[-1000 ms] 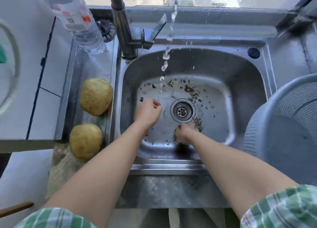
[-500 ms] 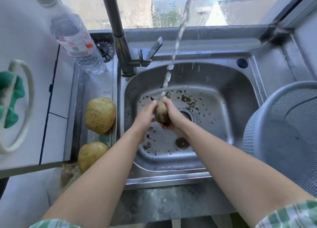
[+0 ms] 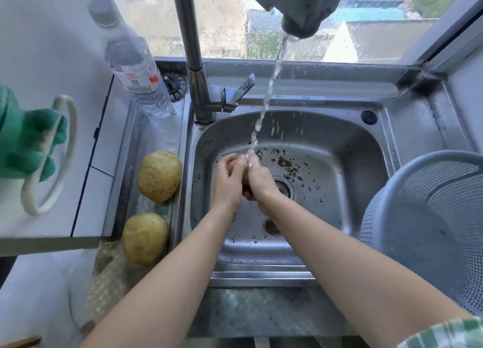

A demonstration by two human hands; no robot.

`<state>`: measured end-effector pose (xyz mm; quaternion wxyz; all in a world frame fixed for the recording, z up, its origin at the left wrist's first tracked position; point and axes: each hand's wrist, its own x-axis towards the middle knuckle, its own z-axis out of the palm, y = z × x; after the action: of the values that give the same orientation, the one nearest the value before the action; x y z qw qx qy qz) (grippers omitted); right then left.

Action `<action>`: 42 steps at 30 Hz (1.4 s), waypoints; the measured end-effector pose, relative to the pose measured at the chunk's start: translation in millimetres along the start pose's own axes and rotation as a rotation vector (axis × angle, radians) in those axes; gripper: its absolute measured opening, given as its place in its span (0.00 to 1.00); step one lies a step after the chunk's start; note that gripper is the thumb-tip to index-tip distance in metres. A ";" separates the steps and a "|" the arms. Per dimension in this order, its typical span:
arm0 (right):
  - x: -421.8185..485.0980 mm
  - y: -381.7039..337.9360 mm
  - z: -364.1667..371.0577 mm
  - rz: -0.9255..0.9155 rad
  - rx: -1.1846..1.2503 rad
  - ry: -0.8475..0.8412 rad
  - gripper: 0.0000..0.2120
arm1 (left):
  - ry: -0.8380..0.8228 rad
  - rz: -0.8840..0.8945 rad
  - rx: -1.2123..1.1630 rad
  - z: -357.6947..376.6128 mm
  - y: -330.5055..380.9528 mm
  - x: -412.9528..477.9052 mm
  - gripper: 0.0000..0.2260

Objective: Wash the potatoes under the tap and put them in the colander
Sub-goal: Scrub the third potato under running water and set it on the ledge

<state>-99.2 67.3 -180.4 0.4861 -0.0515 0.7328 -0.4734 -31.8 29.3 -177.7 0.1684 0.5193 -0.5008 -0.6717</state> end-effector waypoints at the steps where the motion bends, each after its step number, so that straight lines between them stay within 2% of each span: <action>1: 0.1 -2.3 -0.5 0.004 -0.036 0.014 0.31 | -0.008 0.043 0.013 -0.6 0.2 -1.3 0.12; 4: -4.7 -2.9 1.8 -0.036 -0.044 -0.044 0.31 | 0.127 -0.007 -0.079 0.5 4.5 5.3 0.07; 7: -4.6 4.0 10.2 -0.075 -0.014 -0.157 0.26 | 0.239 -0.111 -0.129 -1.3 10.7 15.7 0.14; 9: -1.4 5.6 13.4 -0.067 0.033 -0.166 0.25 | 0.195 -0.068 -0.095 -1.1 10.5 14.7 0.16; 12: 5.5 -1.9 8.1 -0.025 0.051 0.015 0.25 | 0.024 0.045 0.009 0.8 5.5 2.4 0.11; 14: 7.3 -4.3 2.4 -0.007 0.007 0.110 0.25 | -0.013 0.100 0.157 -1.2 2.8 1.3 0.10; 16: 8.0 -0.4 1.4 -0.069 -0.082 0.167 0.26 | 0.029 0.020 0.250 -6.0 3.1 8.9 0.14; 18: 6.0 2.6 5.9 -0.168 -0.135 0.195 0.26 | 0.042 -0.191 0.155 -9.5 7.5 13.5 0.21; 20: 6.3 6.3 11.4 -0.241 -0.091 0.140 0.26 | 0.087 -0.277 0.103 -10.7 9.2 13.8 0.24; 23: 2.3 4.4 13.0 -0.280 -0.035 -0.002 0.18 | 0.150 -0.207 0.196 -9.3 3.8 12.3 0.29; 25: 1.1 2.4 8.5 -0.239 0.065 -0.055 0.14 | 0.156 -0.144 0.248 -8.6 1.3 8.9 0.31; 27: 5.7 -1.5 4.7 -0.102 0.234 -0.035 0.15 | 0.138 -0.048 0.333 -10.4 -1.5 6.2 0.33; 30: 11.5 -9.8 4.5 0.112 0.443 0.073 0.16 | 0.059 0.001 0.294 -11.3 -1.2 0.9 0.30; 31: 12.6 -9.3 4.8 0.103 0.443 0.103 0.15 | 0.026 -0.012 0.279 -10.7 -0.9 0.6 0.32; 34: 1.4 -5.4 6.3 -0.122 0.320 0.109 0.16 | 0.014 -0.052 0.296 -5.1 -0.8 0.2 0.39; 37: -7.0 0.9 4.7 -0.333 0.266 0.014 0.14 | 0.157 -0.056 0.344 -6.6 7.2 2.7 0.32; 40: -6.6 -1.7 1.9 -0.314 0.259 -0.043 0.15 | 0.270 -0.019 0.367 -12.7 8.9 10.8 0.29; 42: -2.9 -6.1 1.0 -0.205 0.362 0.016 0.10 | 0.237 0.039 0.360 -11.9 6.3 10.7 0.29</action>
<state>-99.2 64.9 -174.1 0.4306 -0.0339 0.6305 -0.6449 -27.7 12.6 -177.6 0.1436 0.6064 -0.5994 -0.5023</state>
